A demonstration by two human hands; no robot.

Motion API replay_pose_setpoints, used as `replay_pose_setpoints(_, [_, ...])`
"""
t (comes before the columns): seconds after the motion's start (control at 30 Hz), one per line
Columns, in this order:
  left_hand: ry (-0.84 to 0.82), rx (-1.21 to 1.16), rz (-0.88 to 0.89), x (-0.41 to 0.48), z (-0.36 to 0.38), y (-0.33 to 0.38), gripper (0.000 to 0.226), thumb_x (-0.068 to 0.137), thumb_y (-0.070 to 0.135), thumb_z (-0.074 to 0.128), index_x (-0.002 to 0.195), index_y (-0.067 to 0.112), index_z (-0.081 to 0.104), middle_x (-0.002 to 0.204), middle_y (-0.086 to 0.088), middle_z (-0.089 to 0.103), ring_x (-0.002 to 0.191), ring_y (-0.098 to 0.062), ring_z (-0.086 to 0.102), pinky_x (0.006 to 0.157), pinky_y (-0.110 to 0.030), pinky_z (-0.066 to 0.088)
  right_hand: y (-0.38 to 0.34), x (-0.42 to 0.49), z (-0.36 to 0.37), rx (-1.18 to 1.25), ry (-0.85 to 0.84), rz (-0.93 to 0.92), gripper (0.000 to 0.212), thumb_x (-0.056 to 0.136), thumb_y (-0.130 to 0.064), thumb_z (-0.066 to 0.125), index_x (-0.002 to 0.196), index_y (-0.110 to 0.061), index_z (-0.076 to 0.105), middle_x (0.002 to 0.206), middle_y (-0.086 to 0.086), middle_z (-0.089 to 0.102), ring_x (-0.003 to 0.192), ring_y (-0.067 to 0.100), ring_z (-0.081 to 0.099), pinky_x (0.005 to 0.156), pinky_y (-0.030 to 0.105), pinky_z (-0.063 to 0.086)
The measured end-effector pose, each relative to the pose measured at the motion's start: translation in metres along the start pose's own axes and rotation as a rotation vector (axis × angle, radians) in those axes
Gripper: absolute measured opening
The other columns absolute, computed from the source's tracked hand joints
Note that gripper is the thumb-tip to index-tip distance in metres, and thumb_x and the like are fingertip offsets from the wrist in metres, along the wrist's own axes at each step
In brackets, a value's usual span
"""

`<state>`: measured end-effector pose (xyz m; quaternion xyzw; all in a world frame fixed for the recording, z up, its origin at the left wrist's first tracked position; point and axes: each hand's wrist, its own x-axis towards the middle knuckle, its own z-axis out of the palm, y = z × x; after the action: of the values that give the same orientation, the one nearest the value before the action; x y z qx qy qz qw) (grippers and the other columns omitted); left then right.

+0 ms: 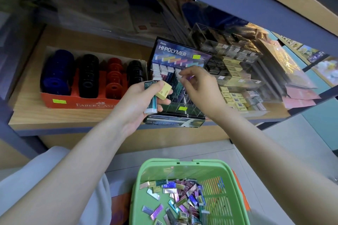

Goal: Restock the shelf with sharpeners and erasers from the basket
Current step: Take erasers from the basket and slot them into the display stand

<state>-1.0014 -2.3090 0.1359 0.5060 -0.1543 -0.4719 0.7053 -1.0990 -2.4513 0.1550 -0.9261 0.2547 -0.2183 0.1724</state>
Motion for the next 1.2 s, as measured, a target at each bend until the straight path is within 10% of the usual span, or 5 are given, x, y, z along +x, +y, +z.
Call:
replay_pose_setpoints(0.17, [-0.041, 0.049, 0.036, -0.001, 0.007, -0.005, 0.017, 0.095, 0.024, 0.054, 0.099, 0.01, 0.063, 0.076, 0.001, 0.068, 0.061, -0.006, 0.062, 0.05, -0.017, 0.047, -0.018, -0.039, -0.014, 0.229, -0.214, -0.131, 0.035, 0.088, -0.003, 0.062, 0.121, -0.014, 0.057, 0.111, 0.0, 0.057, 0.087, 0.005, 0.06, 0.077, 0.017, 0.05])
replay_pose_setpoints(0.53, [-0.185, 0.276, 0.017, 0.001, 0.051, -0.036, 0.028, 0.096, 0.037, 0.048, 0.104, 0.012, 0.057, 0.061, 0.0, 0.051, 0.048, -0.009, 0.044, 0.045, -0.016, 0.037, 0.031, -0.073, -0.037, 0.018, -0.108, -0.267, 0.03, 0.086, -0.022, 0.065, 0.114, -0.011, 0.063, 0.104, -0.002, 0.054, 0.078, 0.004, 0.054, 0.071, 0.022, 0.047])
replay_pose_setpoints(0.97, [-0.327, 0.337, -0.093, 0.012, 0.117, -0.079, 0.024, 0.099, 0.031, 0.043, 0.1, 0.011, 0.056, 0.08, -0.001, 0.057, 0.04, -0.003, 0.036, 0.037, -0.016, 0.028, 0.149, -0.065, -0.095, -0.052, 0.223, 0.241, 0.027, 0.074, -0.027, 0.078, 0.096, -0.016, 0.067, 0.084, -0.007, 0.062, 0.065, 0.001, 0.051, 0.063, 0.009, 0.039])
replay_pose_setpoints(1.2, [-0.34, 0.419, -0.129, 0.023, 0.123, -0.088, 0.028, 0.099, 0.032, 0.044, 0.108, 0.009, 0.056, 0.082, 0.001, 0.058, 0.041, -0.002, 0.037, 0.039, -0.016, 0.03, 0.223, -0.038, -0.107, -0.395, -0.073, 0.296, 0.019, 0.086, -0.011, 0.066, 0.104, -0.005, 0.071, 0.104, 0.018, 0.068, 0.084, 0.027, 0.06, 0.076, 0.031, 0.046])
